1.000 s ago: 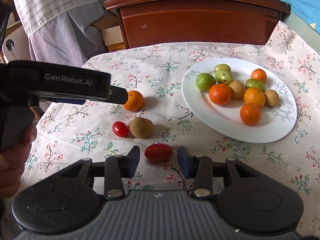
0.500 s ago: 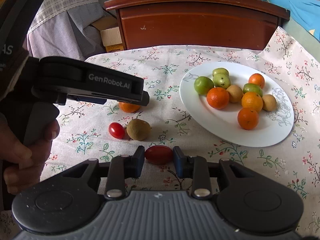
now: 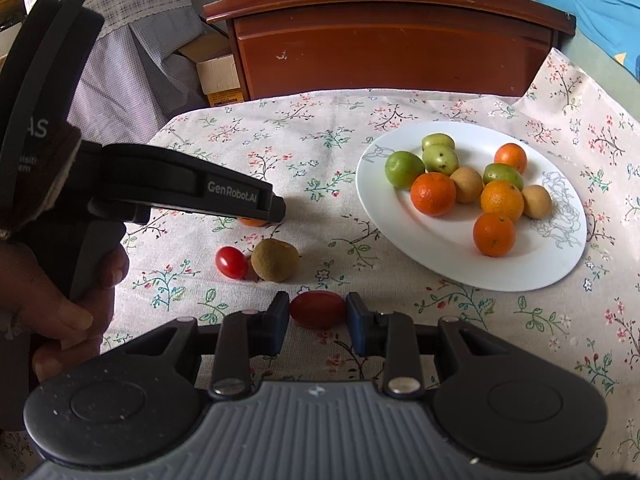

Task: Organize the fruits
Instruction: 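Grasp the tangerine with the left gripper while the right gripper grasps a red tomato, then carry the tangerine and red tomato over the white plate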

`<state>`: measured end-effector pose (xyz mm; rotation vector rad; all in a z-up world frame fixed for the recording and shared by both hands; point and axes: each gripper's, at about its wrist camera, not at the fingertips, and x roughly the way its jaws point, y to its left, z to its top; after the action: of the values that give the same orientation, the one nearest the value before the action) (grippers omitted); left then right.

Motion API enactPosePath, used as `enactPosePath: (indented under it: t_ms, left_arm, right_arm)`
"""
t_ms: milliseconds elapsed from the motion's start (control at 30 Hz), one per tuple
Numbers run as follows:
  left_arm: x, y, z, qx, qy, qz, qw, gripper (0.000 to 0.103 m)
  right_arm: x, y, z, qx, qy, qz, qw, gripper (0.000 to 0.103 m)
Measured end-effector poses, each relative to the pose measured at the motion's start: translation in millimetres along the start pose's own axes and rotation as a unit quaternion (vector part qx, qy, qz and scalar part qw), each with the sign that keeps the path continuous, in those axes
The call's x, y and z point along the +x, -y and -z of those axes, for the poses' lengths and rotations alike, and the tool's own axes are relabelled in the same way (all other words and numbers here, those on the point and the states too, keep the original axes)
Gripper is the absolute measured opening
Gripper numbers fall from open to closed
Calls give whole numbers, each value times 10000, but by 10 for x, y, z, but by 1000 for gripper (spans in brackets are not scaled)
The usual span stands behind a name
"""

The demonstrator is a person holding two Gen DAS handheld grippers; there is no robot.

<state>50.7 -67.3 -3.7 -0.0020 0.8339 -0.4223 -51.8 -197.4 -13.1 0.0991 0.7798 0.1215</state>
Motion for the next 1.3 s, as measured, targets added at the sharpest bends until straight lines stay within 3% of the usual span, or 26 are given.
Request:
enactPosePath:
  t_ms: [600, 1033, 1300]
  left_arm:
    - [-349, 23, -97, -110, 313, -104, 9994, 30]
    - [-603, 239, -231, -27, 561, 349, 9978, 30]
    - [-578, 510, -282, 240, 385, 811, 9957, 30]
  right_arm:
    - [-142, 53, -109, 245, 198, -91, 9995, 30]
    - [-536, 521, -482, 947, 897, 165, 9913, 30]
    - [-588, 898, -763, 1268, 1106, 157, 9856, 30]
